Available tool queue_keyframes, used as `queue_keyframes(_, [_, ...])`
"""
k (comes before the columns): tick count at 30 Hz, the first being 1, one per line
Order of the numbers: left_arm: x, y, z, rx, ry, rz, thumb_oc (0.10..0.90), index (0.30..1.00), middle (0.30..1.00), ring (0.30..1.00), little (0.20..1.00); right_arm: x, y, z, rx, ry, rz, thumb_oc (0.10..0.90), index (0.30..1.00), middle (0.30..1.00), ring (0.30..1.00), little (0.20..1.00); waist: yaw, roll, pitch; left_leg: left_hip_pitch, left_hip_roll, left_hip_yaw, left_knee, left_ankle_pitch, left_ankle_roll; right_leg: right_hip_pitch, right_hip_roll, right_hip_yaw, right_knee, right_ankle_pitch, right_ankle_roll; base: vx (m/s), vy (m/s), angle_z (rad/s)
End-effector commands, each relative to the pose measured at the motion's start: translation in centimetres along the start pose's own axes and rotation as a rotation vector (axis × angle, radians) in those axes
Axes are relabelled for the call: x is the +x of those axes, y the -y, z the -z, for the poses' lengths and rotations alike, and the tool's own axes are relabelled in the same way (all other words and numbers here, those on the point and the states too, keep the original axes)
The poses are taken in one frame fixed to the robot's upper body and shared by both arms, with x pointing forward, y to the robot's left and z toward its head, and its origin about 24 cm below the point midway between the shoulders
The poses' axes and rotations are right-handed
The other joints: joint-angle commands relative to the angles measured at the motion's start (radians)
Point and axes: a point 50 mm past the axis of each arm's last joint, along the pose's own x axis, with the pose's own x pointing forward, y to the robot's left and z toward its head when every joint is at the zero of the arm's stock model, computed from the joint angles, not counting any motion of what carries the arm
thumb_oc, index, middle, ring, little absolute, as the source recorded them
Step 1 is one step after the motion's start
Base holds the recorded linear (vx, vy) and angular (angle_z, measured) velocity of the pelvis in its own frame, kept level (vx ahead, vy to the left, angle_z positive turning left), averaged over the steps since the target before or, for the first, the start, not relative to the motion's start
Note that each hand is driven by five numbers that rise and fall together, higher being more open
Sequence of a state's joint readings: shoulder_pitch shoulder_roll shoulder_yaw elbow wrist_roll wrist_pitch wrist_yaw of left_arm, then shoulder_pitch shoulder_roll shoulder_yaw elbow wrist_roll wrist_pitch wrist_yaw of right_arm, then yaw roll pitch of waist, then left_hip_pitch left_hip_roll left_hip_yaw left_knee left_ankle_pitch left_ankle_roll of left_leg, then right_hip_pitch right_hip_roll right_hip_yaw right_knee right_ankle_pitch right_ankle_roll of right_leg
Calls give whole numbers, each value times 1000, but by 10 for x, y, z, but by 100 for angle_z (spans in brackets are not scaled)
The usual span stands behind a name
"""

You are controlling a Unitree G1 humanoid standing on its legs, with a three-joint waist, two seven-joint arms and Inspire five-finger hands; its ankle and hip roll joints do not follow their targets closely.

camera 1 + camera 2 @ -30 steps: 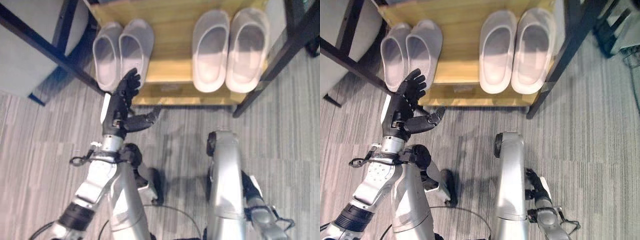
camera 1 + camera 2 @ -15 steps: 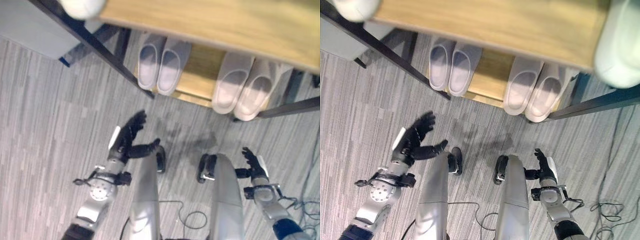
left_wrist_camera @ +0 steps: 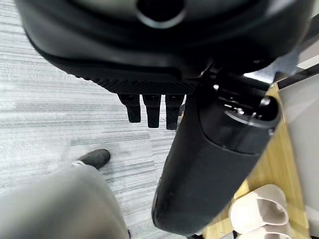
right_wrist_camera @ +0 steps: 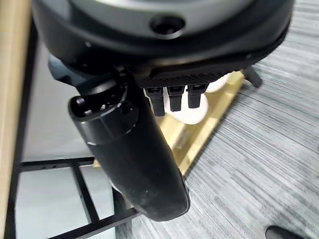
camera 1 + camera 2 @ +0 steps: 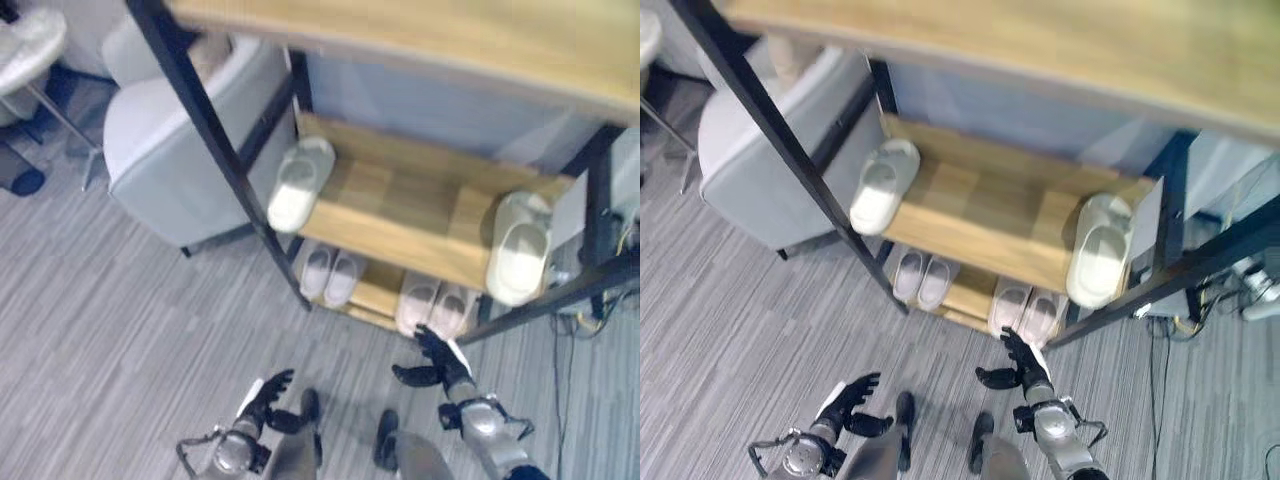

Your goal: Arrange the slippers neatly on the shoe rack.

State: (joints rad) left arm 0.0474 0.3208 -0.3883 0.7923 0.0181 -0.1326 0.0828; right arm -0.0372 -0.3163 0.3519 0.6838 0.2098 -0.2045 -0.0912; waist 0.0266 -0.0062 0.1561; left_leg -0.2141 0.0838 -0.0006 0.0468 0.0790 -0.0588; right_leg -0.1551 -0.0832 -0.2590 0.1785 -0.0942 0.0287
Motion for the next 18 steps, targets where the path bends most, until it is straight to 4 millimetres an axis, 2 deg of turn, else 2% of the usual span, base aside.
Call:
queue_keyframes(1, [8,3,-9,58,25,-27,800,900,900,900,900,-3,13,-97,40,419,-105,800,900,900,900,900,-6,11,-63,98,-1,42,-106,9,-45,76,15,16,-111,29,77,134,22,-4])
queue_keyframes(2, [9,4,-11,15,28,-30,800,900,900,900,900,-24,7,-61,76,332,-166,800,900,900,900,900,-19,12,-73,124,-1,53,-120,3,-49,99,21,27,-127,27,81,165,9,-9])
queue_keyframes(3, [9,3,-10,14,18,-32,800,900,900,900,900,-25,0,-35,109,224,-176,800,900,900,900,900,-27,9,-82,139,-1,57,-127,0,-49,116,24,27,-141,29,80,97,-4,-11])
queue_keyframes(4, [8,4,-7,17,11,-34,800,900,900,900,900,-27,-8,-36,194,235,-212,800,900,900,900,900,-24,10,-87,147,-2,57,-132,1,-50,127,27,30,-150,31,80,53,-15,-20])
queue_keyframes(5, [9,6,-6,51,4,-24,800,900,900,900,900,-27,-18,-34,196,216,-259,800,900,900,900,900,-21,8,-93,155,-2,60,-134,0,-51,144,28,33,-164,34,80,21,2,-22])
queue_keyframes(8, [9,10,-1,56,-25,-8,800,900,900,900,900,-26,-25,-41,195,248,-293,800,900,900,900,900,-15,7,-103,169,-4,61,-134,-5,-55,167,28,26,-184,36,82,21,-1,-3])
queue_keyframes(10, [9,16,4,66,-55,-5,800,900,900,900,900,-25,-28,-54,214,303,-308,800,900,900,900,900,-11,6,-121,178,-7,64,-134,1,-57,187,29,24,-206,50,81,-1,3,3])
queue_keyframes(11, [8,17,7,66,-71,-4,800,900,900,900,900,-27,-26,-66,197,357,-311,800,900,900,900,900,-11,5,-128,182,-7,65,-134,-1,-59,193,29,25,-212,51,84,0,0,0])
queue_keyframes(18, [2,32,26,68,-166,25,800,900,900,900,900,-30,-18,-109,11,547,-273,800,900,900,900,900,-3,0,-146,219,-8,72,-134,-19,-51,227,29,30,-222,51,85,21,7,-1])
